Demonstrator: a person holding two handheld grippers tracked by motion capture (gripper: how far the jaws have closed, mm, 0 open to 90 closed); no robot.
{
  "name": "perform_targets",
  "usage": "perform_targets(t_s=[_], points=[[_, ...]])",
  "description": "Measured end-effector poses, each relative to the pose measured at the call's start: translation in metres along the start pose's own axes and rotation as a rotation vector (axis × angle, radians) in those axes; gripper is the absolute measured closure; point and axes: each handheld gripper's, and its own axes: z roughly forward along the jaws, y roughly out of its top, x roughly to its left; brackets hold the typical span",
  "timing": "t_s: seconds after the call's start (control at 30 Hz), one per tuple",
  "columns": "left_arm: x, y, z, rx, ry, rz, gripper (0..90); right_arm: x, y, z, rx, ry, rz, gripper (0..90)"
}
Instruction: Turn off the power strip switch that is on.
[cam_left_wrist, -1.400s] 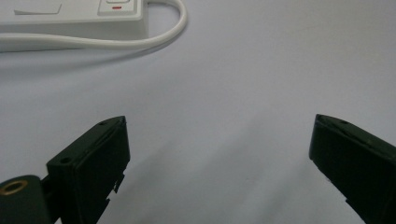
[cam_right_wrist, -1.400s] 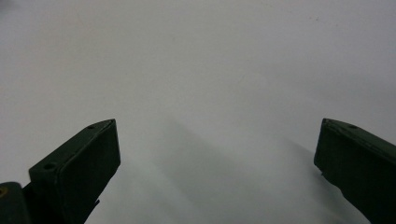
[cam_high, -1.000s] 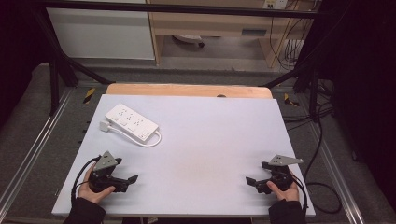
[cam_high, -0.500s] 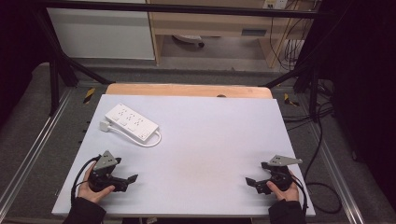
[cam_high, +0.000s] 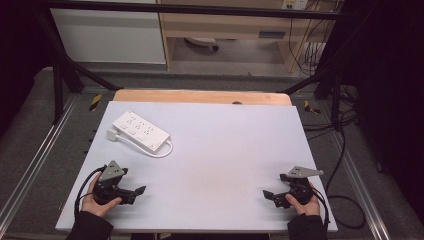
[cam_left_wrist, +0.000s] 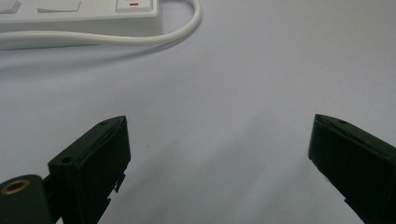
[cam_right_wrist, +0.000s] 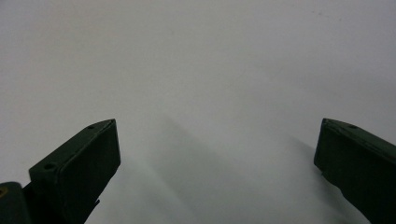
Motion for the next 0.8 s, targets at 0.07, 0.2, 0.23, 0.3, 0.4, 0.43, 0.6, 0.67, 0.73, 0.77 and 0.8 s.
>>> perform_targets(t_s=[0.07, 0.2, 0.23, 0.3, 0.4, 0.43, 0.6, 0.67, 0.73, 0.77, 0.8], points=[[0.0006, 0.0001, 0.0001, 0.003, 0.001, 0.001, 5.5, -0.0002, 0.0, -0.0002, 0.001, -0.001, 0.001, 1.0], [0.0014, 0.0002, 0.0001, 0.005, 0.002, -0.002, 5.5, -0.0007, -0.0002, -0.0001, 0.003, -0.003, 0.0, 1.0], [0.002, 0.0002, -0.0001, 0.005, 0.002, -0.004, 5.6, -0.0005, -0.0002, -0.0001, 0.003, -0.004, 0.001, 1.0], [0.0024, 0.0002, -0.0004, 0.006, 0.003, -0.005, 5.7, -0.0005, -0.0002, 0.0, 0.004, -0.005, 0.002, 1.0], [0.003, 0.0006, -0.0011, 0.006, 0.006, -0.006, 5.8, -0.0008, -0.0002, 0.0002, 0.004, -0.005, -0.001, 1.0], [0.003, 0.0006, -0.0011, 0.006, 0.006, -0.006, 5.8, -0.0009, -0.0002, 0.0003, 0.003, -0.006, -0.002, 1.0], [0.0038, 0.002, -0.0022, 0.006, 0.014, -0.006, 6.0, -0.001, -0.0001, 0.0002, 0.003, -0.006, -0.001, 1.0], [0.0041, 0.0025, -0.0023, 0.009, 0.016, -0.005, 6.0, -0.001, -0.0001, 0.0, 0.002, -0.006, 0.0, 1.0], [0.0049, 0.0029, -0.0028, 0.01, 0.019, -0.008, 6.0, -0.0009, 0.0, -0.0002, 0.001, -0.006, 0.002, 1.0], [0.0051, 0.003, -0.0031, 0.009, 0.019, -0.009, 6.0, -0.001, -0.0001, 0.0, 0.0, -0.006, 0.0, 1.0], [0.0053, 0.0032, -0.0034, 0.01, 0.02, -0.009, 6.0, -0.0008, 0.0, -0.0001, 0.003, -0.006, 0.003, 1.0]])
